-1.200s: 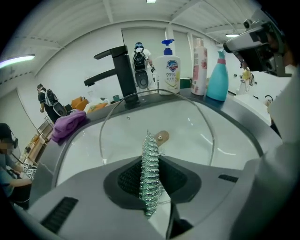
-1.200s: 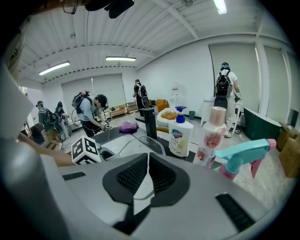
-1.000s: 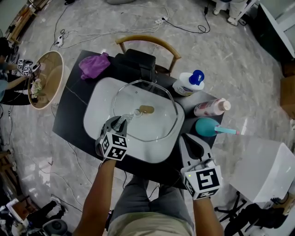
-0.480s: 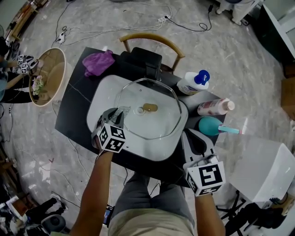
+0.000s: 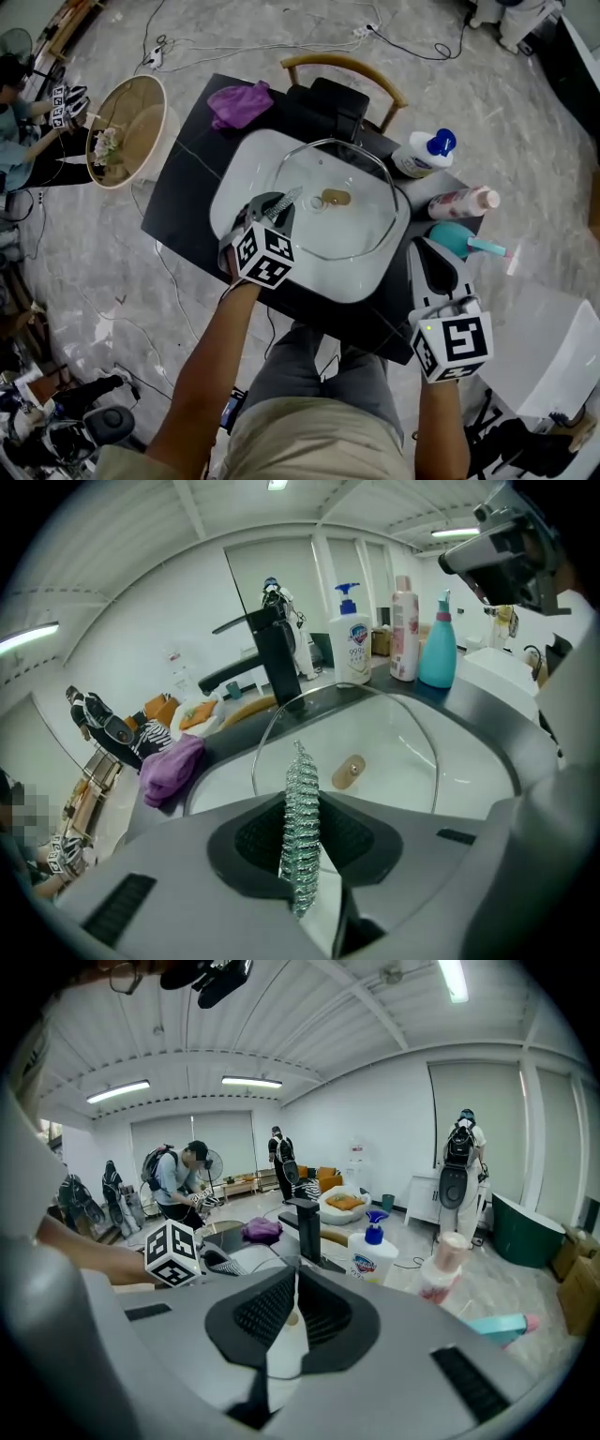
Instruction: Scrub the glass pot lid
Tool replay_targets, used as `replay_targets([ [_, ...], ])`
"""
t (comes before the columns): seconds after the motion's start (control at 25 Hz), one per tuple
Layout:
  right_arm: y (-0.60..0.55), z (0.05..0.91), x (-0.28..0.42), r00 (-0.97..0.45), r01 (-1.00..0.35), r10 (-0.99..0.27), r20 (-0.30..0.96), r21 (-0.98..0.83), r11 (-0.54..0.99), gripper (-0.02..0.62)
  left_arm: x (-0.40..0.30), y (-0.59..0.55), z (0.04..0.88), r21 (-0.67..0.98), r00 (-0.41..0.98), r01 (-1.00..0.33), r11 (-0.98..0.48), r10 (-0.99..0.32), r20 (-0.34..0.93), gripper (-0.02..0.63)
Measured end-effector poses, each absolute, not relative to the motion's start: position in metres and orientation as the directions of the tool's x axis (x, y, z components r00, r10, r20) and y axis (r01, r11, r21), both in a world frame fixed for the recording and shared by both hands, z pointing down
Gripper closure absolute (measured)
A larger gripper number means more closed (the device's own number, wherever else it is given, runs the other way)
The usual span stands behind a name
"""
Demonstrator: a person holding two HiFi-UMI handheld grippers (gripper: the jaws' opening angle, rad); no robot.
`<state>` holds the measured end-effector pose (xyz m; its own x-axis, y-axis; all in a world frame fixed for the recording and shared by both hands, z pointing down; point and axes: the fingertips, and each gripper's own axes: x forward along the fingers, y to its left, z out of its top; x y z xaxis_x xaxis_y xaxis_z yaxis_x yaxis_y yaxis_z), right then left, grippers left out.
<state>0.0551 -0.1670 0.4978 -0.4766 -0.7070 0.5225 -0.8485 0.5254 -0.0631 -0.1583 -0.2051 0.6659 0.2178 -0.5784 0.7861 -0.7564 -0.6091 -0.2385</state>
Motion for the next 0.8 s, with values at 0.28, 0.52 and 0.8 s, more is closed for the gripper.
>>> replay_targets([
  [0.28, -0.158, 0.469, 0.052, -0.485, -0.841, -0.716, 0.502, -0.044, 0.539, 0.569, -0.159, -0.205, 0.602, -0.254, 0.265, -0.762, -0.596, -0.645, 0.717, 0.514],
  [0.52, -0.154, 0.438, 0.055, -0.491, -0.838, -0.735, 0.467, -0.024, 0.545, 0.569, -0.150, -0.205, 0.529, -0.267, 0.333, -0.761, -0.591, -0.710, 0.621, 0.514],
  [0.8, -0.135, 0.390, 0.049, -0.535, -0.813, -0.731, 0.423, -0.023, 0.582, 0.570, -0.136, -0.180, 0.427, -0.271, 0.426, -0.757, -0.594, -0.764, 0.485, 0.514],
])
